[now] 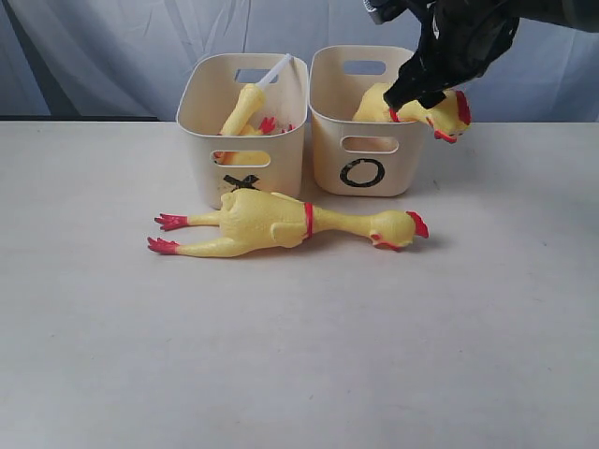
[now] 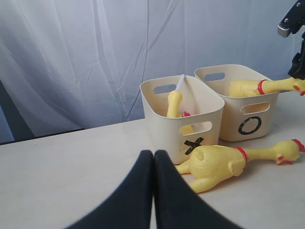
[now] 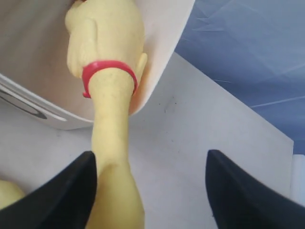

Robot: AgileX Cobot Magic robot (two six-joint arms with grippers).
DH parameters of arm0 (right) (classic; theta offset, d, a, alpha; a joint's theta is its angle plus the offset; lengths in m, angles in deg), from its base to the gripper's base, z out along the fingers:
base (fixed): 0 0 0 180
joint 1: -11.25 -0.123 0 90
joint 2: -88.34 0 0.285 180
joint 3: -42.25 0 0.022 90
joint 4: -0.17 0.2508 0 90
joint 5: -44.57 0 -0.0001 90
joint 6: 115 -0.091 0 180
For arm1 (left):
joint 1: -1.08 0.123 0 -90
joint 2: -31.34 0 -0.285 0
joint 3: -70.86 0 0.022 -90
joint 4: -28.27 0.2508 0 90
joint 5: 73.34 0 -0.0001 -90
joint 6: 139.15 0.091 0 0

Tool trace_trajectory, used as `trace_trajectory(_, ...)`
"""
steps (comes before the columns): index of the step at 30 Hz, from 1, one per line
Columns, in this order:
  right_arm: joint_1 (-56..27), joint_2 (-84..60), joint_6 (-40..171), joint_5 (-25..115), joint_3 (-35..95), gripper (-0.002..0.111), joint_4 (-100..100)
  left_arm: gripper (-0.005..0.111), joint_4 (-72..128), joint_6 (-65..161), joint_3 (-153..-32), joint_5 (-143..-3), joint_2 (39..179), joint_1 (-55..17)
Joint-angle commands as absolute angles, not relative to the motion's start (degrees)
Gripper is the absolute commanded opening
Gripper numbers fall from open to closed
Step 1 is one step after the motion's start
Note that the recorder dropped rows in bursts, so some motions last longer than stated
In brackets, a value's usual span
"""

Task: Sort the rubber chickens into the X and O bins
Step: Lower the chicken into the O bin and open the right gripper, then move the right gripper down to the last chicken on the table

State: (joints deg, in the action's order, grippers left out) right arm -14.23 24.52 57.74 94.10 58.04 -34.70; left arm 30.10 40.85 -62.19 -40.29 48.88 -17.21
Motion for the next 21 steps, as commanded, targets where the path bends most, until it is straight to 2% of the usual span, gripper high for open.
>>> trace_trajectory(1,-14.2,21.68,57.31,94.76,58.5,0.062,-35.19,0.0,30.03,40.85,-61.98,-39.97,48.52,-17.34)
trace_trajectory(10,-14.56,15.35,60.1,92.88,58.5,0.062,-23.84,0.0,30.03,40.85,-61.98,-39.97,48.52,-17.34)
trace_trajectory(17,-18.26,13.53,78.68,93.17,58.5,0.062,-4.77,0.0,30.03,40.85,-61.98,-39.97,48.52,-17.34)
trace_trajectory(21,-22.17,13.61,84.53,94.1,58.5,0.062,-1.74,0.0,30.03,40.85,-61.98,-39.97,48.52,-17.34)
